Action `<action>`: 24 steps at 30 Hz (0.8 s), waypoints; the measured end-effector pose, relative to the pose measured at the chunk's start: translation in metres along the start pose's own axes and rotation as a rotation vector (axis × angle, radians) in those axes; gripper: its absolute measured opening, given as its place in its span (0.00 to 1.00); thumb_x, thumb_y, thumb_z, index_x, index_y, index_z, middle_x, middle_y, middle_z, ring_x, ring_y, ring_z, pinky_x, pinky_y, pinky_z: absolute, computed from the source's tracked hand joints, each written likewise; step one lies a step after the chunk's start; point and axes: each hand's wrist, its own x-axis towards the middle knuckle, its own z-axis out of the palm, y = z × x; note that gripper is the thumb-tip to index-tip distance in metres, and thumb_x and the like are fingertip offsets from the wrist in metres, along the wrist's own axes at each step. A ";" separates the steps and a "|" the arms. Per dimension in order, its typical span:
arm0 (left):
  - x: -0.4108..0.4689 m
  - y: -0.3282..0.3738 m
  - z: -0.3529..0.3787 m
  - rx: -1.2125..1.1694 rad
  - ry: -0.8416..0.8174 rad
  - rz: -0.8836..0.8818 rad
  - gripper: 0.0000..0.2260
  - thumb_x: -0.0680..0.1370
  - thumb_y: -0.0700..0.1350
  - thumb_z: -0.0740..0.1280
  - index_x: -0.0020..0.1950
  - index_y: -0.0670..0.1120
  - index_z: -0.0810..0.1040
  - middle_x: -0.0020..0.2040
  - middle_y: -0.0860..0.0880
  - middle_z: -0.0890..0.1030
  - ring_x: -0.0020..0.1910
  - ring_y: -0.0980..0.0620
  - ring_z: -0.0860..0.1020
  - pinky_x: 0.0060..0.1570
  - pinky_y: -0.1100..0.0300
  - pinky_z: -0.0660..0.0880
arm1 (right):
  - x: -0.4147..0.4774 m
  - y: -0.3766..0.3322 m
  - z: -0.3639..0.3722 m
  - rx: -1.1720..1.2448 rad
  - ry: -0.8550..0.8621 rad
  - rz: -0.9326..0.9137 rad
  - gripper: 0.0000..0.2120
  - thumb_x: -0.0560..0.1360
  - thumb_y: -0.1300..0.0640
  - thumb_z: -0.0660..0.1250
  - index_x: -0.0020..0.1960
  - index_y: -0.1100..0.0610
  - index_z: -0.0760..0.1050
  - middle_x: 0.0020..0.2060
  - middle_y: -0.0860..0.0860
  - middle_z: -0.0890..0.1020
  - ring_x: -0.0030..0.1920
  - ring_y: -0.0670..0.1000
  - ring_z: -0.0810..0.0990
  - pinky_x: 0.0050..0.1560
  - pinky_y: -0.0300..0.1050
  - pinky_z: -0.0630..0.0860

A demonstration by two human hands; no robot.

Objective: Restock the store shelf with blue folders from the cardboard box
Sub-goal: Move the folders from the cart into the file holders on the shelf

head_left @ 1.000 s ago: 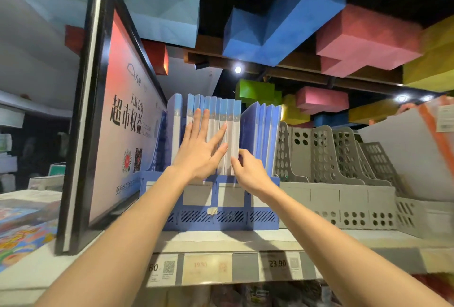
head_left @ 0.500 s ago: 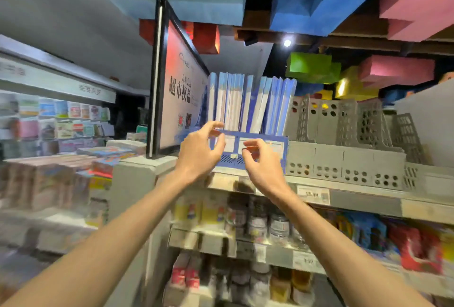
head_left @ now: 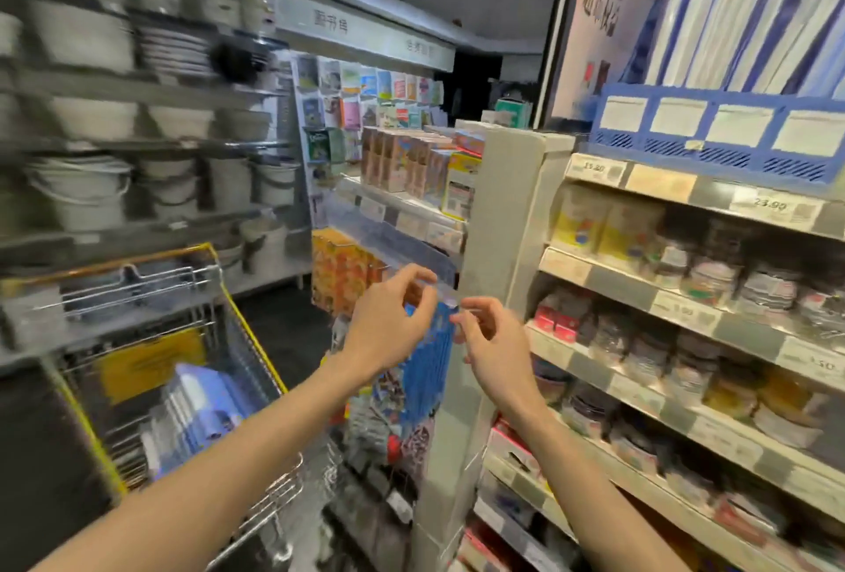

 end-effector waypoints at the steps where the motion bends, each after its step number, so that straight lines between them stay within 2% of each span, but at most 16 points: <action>1: -0.013 -0.020 -0.013 0.041 0.014 -0.044 0.04 0.80 0.48 0.67 0.54 0.54 0.80 0.39 0.56 0.84 0.38 0.61 0.81 0.43 0.56 0.77 | -0.009 0.003 0.024 0.019 -0.061 0.024 0.04 0.79 0.55 0.66 0.52 0.47 0.78 0.43 0.46 0.85 0.44 0.47 0.84 0.44 0.53 0.80; 4: -0.051 -0.076 -0.052 0.122 0.041 -0.163 0.04 0.79 0.49 0.67 0.53 0.54 0.80 0.38 0.57 0.84 0.36 0.62 0.80 0.40 0.61 0.74 | -0.028 0.015 0.091 0.061 -0.197 0.056 0.05 0.75 0.46 0.64 0.48 0.43 0.78 0.42 0.46 0.85 0.42 0.50 0.83 0.44 0.55 0.80; 5: -0.061 -0.092 -0.063 0.143 0.040 -0.204 0.05 0.79 0.49 0.67 0.53 0.54 0.80 0.38 0.56 0.84 0.35 0.62 0.80 0.40 0.62 0.74 | -0.031 0.018 0.110 0.061 -0.220 0.069 0.06 0.75 0.46 0.64 0.48 0.43 0.78 0.41 0.46 0.85 0.40 0.50 0.83 0.43 0.54 0.80; 8: -0.092 -0.149 -0.100 0.209 0.040 -0.318 0.07 0.77 0.52 0.65 0.53 0.54 0.79 0.37 0.57 0.82 0.34 0.62 0.78 0.39 0.59 0.75 | -0.039 0.027 0.179 0.100 -0.335 0.111 0.05 0.79 0.59 0.65 0.49 0.52 0.79 0.38 0.48 0.84 0.36 0.46 0.82 0.39 0.43 0.77; 9: -0.101 -0.166 -0.112 0.230 0.036 -0.348 0.07 0.78 0.51 0.65 0.54 0.54 0.79 0.36 0.58 0.81 0.34 0.62 0.77 0.38 0.58 0.74 | -0.041 0.029 0.200 0.098 -0.366 0.126 0.06 0.79 0.61 0.65 0.49 0.54 0.79 0.38 0.48 0.84 0.36 0.46 0.82 0.39 0.42 0.76; 12: -0.125 -0.226 -0.147 0.293 0.035 -0.444 0.04 0.80 0.47 0.67 0.54 0.53 0.79 0.35 0.59 0.78 0.35 0.64 0.76 0.37 0.62 0.68 | -0.046 0.041 0.274 0.097 -0.454 0.165 0.07 0.79 0.62 0.64 0.49 0.53 0.80 0.40 0.49 0.86 0.38 0.46 0.83 0.41 0.44 0.76; 14: -0.135 -0.269 -0.172 0.295 0.039 -0.514 0.04 0.80 0.45 0.67 0.54 0.51 0.79 0.35 0.59 0.77 0.34 0.65 0.75 0.36 0.62 0.66 | -0.046 0.047 0.327 0.074 -0.505 0.196 0.07 0.78 0.63 0.65 0.49 0.53 0.80 0.40 0.49 0.86 0.40 0.48 0.84 0.39 0.41 0.76; 16: -0.140 -0.302 -0.187 0.302 0.019 -0.575 0.04 0.81 0.45 0.66 0.53 0.52 0.78 0.32 0.60 0.75 0.32 0.66 0.75 0.33 0.68 0.64 | -0.047 0.055 0.368 0.061 -0.542 0.246 0.08 0.78 0.63 0.65 0.48 0.52 0.79 0.42 0.53 0.86 0.40 0.51 0.84 0.36 0.40 0.75; 18: -0.143 -0.332 -0.200 0.295 0.003 -0.622 0.04 0.81 0.45 0.66 0.54 0.51 0.79 0.33 0.59 0.76 0.31 0.64 0.74 0.33 0.69 0.67 | -0.046 0.063 0.404 0.046 -0.573 0.299 0.08 0.79 0.63 0.64 0.48 0.54 0.79 0.43 0.55 0.85 0.37 0.49 0.82 0.32 0.38 0.75; 21: -0.143 -0.377 -0.220 0.267 -0.059 -0.724 0.07 0.82 0.48 0.64 0.58 0.51 0.79 0.43 0.55 0.81 0.38 0.59 0.79 0.39 0.60 0.76 | -0.042 0.076 0.455 -0.014 -0.618 0.334 0.08 0.80 0.62 0.63 0.48 0.52 0.79 0.42 0.54 0.85 0.36 0.47 0.83 0.32 0.38 0.76; 24: -0.140 -0.415 -0.232 0.252 -0.095 -0.767 0.09 0.84 0.51 0.62 0.60 0.51 0.79 0.48 0.52 0.84 0.43 0.52 0.81 0.43 0.55 0.78 | -0.034 0.093 0.495 -0.105 -0.659 0.370 0.08 0.80 0.60 0.63 0.47 0.49 0.78 0.41 0.51 0.85 0.37 0.51 0.84 0.35 0.46 0.78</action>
